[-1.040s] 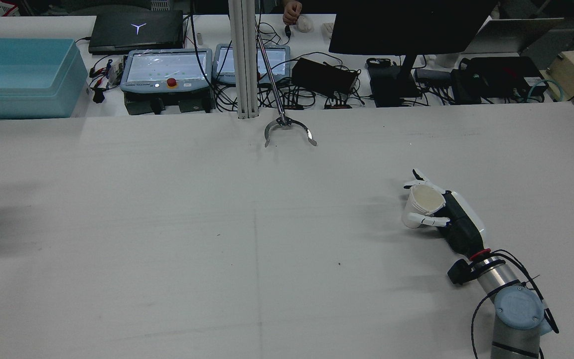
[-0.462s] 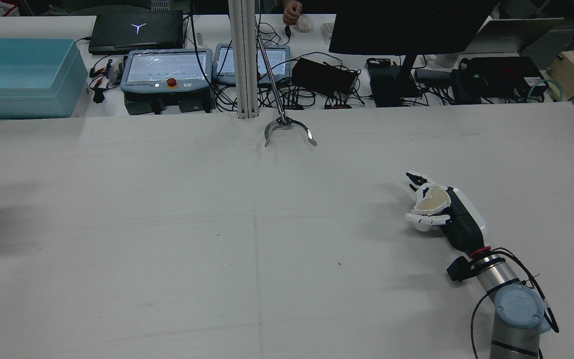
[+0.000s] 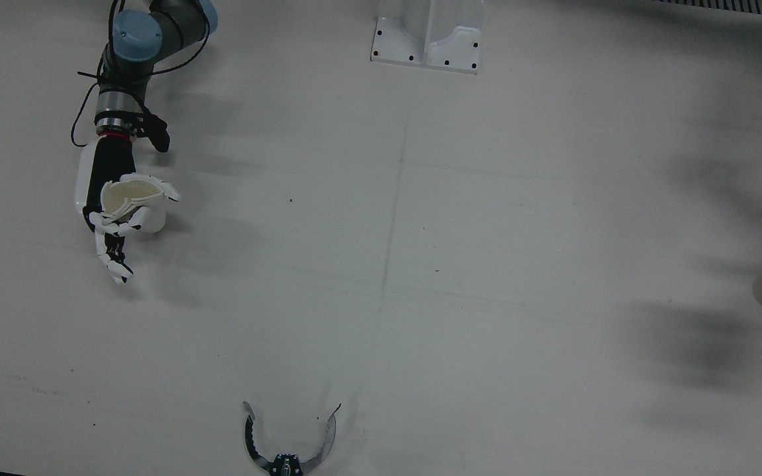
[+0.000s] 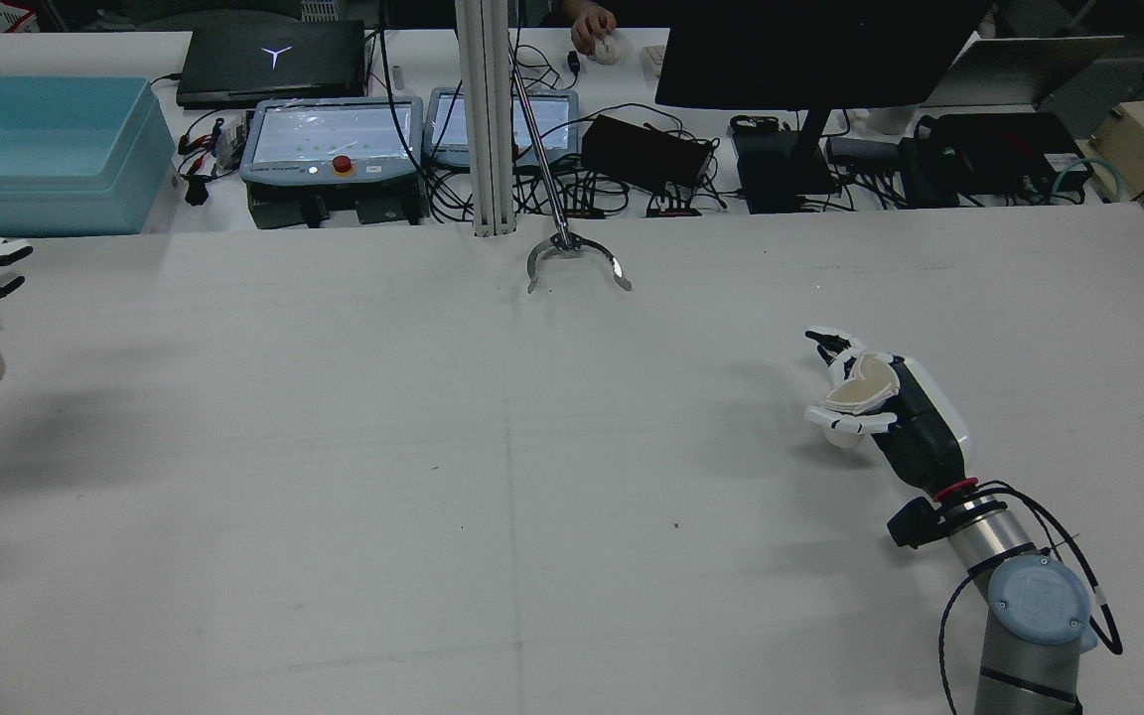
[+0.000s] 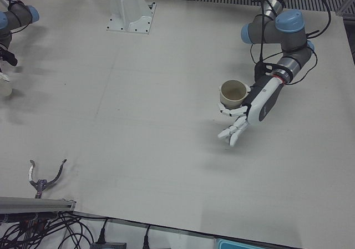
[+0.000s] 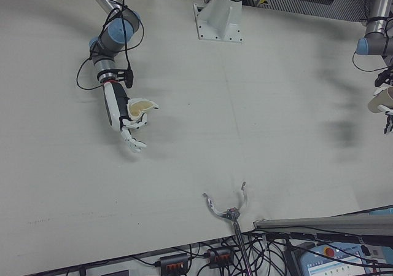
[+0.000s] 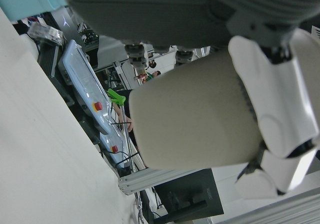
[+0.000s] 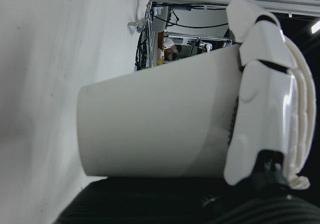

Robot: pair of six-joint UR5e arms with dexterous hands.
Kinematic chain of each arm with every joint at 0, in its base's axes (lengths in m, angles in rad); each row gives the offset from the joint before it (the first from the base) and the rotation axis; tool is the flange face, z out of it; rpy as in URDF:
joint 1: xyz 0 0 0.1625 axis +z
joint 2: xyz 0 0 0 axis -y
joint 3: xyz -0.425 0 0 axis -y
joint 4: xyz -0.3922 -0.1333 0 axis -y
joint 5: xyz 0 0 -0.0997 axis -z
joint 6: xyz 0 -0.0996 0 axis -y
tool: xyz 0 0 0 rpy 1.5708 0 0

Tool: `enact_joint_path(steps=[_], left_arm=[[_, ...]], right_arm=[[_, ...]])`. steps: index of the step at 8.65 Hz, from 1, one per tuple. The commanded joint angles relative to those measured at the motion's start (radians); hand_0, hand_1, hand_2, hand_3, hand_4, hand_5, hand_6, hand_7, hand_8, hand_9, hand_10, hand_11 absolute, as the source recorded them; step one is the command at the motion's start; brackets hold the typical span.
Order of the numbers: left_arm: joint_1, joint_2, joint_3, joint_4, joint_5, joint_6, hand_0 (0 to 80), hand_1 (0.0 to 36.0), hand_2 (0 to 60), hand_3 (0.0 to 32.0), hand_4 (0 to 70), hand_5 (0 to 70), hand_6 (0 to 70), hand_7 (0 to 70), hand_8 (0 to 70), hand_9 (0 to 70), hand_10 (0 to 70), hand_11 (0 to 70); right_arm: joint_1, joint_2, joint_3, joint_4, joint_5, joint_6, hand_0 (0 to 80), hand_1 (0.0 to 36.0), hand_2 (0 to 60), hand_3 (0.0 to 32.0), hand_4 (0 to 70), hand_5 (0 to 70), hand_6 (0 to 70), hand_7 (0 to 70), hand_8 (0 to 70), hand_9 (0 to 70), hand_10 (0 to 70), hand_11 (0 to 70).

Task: Pour water
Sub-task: 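Lift both cups and bring the left-hand cup toward the center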

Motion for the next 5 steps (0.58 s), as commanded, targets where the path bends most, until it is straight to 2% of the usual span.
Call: enact_joint_path(steps=[1, 3, 5], left_arm=[[0.135, -0.265, -0.059, 0.213, 0.039, 0.061, 47.0, 36.0, 60.0, 0.0, 70.0, 70.0, 6.5, 14.3, 0.3, 1.4, 6.0, 10.2], [0.281, -0.479, -0.052, 0.359, 0.035, 0.144, 47.2, 36.0, 60.0, 0.0, 70.0, 70.0, 6.5, 14.6, 0.3, 1.5, 6.1, 10.4], [0.457, -0.643, -0.004, 0.427, 0.028, 0.197, 46.2, 36.0, 60.0, 0.0, 70.0, 70.0, 6.4, 14.3, 0.2, 1.4, 6.0, 10.1]], right_arm=[[0.038, -0.017, 0.036, 0.000, -0.001, 0.003, 61.8, 25.4, 24.0, 0.0, 55.8, 70.0, 14.6, 26.1, 10.5, 15.7, 6.4, 10.9], [0.070, -0.029, 0.058, 0.000, -0.004, -0.003, 61.0, 25.4, 24.4, 0.0, 53.3, 70.0, 14.3, 26.0, 9.8, 14.7, 5.8, 10.1], [0.070, -0.029, 0.064, 0.001, -0.005, -0.003, 61.2, 25.8, 25.6, 0.0, 52.8, 70.0, 14.9, 27.4, 9.9, 14.9, 5.8, 10.0]])
